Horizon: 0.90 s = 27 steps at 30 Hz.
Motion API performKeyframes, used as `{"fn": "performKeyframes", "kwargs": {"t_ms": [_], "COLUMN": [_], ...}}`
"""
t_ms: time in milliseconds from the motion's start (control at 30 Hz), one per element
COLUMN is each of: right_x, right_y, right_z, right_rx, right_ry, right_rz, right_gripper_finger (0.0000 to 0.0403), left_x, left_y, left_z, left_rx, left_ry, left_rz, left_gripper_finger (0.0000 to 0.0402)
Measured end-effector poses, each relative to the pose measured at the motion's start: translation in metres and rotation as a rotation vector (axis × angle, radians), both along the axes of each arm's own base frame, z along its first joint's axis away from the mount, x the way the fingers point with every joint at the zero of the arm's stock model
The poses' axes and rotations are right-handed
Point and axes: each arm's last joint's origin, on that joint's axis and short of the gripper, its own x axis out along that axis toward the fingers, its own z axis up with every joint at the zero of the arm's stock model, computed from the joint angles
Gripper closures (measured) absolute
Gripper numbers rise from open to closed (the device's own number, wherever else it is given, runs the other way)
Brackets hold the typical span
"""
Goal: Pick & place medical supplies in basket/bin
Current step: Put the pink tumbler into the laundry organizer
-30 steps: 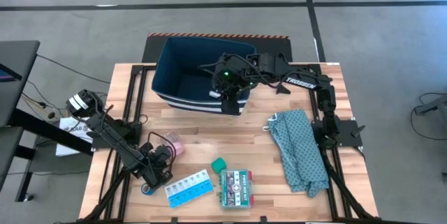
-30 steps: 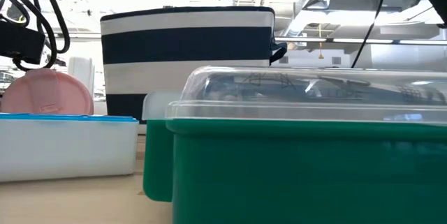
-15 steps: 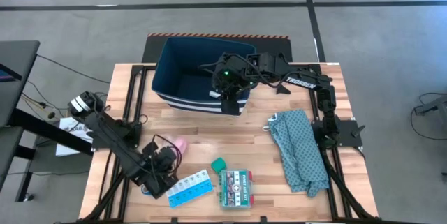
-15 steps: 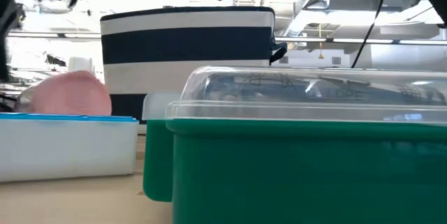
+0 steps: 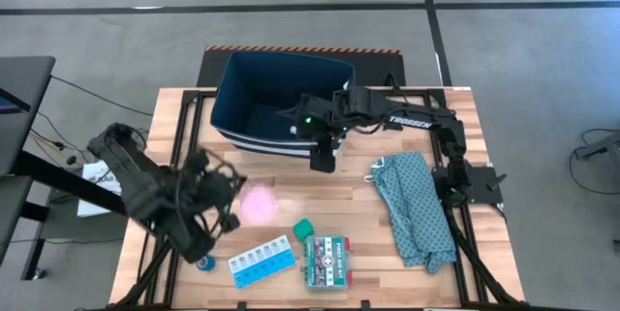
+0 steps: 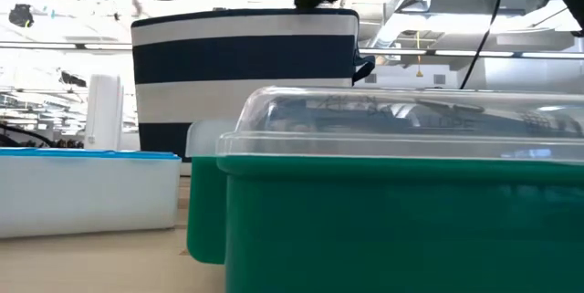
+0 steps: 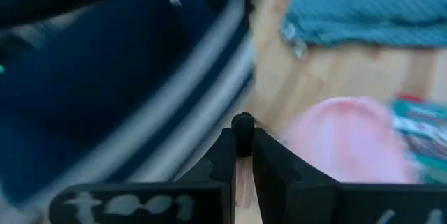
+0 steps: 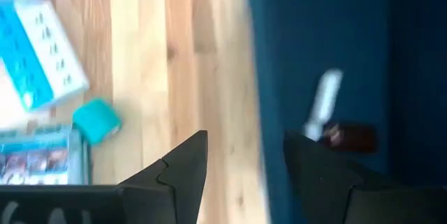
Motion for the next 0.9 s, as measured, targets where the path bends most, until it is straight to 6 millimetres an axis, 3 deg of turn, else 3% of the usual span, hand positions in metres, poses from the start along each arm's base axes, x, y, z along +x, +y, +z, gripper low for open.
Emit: {"fn": "performKeyframes", "kwargs": {"t_ms": [233,467,600,900], "right_x": [0.004,0.005,0.004,0.002], "right_y": [0.02,0.042,0.046,0.018], "right_z": [-0.03,-0.033,-0.029,0.005], "right_rx": [0.083,0.105,0.1,0.087], "right_ry": [0.091,0.096,0.081,-0.048], "right_rz": [-0.028,-0.014,0.005,0.01], "right_gripper_finger": [0.0221,0.0222,0.0218,0.0223], "left_x": [0.002,0.002,0.008,0.037], "left_y": [0.049,0.115,0.145,0.192], "left_z": [0.059,0.093,0.095,0.083], "left_rx": [0.217,0.308,0.245,0.184], "left_ry": [-0.053,0.038,0.112,0.158], "left_rz": [0.036,0.207,0.233,0.144], "left_gripper_finger": [0.0393,0.0393,0.0393,0.0392]}}
